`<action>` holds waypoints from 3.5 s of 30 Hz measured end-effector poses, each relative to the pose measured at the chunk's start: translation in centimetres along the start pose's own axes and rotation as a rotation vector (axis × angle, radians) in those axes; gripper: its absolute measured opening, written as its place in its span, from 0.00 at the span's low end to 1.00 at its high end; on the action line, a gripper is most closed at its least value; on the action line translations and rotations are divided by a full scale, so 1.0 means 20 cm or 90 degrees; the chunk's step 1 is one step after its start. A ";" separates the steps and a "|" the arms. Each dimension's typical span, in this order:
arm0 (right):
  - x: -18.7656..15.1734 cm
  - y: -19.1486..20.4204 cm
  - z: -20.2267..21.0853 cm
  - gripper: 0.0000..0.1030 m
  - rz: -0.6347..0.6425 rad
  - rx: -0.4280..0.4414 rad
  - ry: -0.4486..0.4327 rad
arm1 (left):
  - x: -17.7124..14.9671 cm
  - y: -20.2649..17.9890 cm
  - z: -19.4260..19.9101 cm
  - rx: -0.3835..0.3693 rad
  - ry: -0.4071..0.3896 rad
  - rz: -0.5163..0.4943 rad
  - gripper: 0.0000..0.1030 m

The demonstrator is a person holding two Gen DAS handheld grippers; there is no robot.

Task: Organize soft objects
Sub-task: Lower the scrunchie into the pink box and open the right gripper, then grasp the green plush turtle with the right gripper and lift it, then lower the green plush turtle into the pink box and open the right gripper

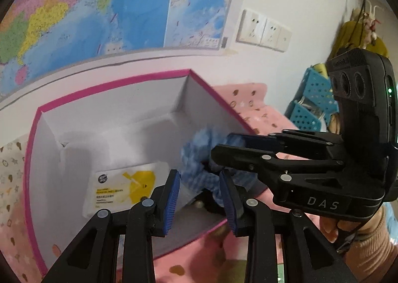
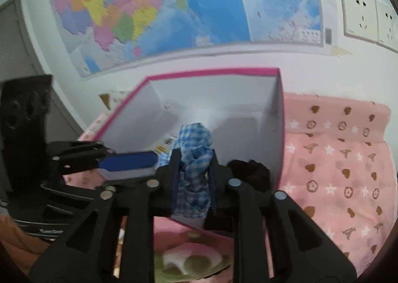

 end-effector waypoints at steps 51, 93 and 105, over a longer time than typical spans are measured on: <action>-0.51 -0.16 0.07 0.30 -0.055 -0.032 0.045 | -0.63 -0.31 0.14 -0.139 0.086 0.037 0.43; 0.28 0.25 0.12 0.29 0.006 0.037 -0.132 | -0.01 0.29 0.22 0.032 -0.041 0.058 0.34; 0.22 0.14 -0.03 0.41 -0.015 0.002 -0.065 | -0.10 0.48 0.16 0.090 -0.034 0.116 0.34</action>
Point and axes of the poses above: each gripper's, at about its wrist camera, not at the fingertips, and z roughly against the way its jaws point, y to its left, x to its top, the point moved 7 cm from there along -z, roughly the way its jaws point, and after that the axes turned 14 degrees about -z, right-handed, at the moved point
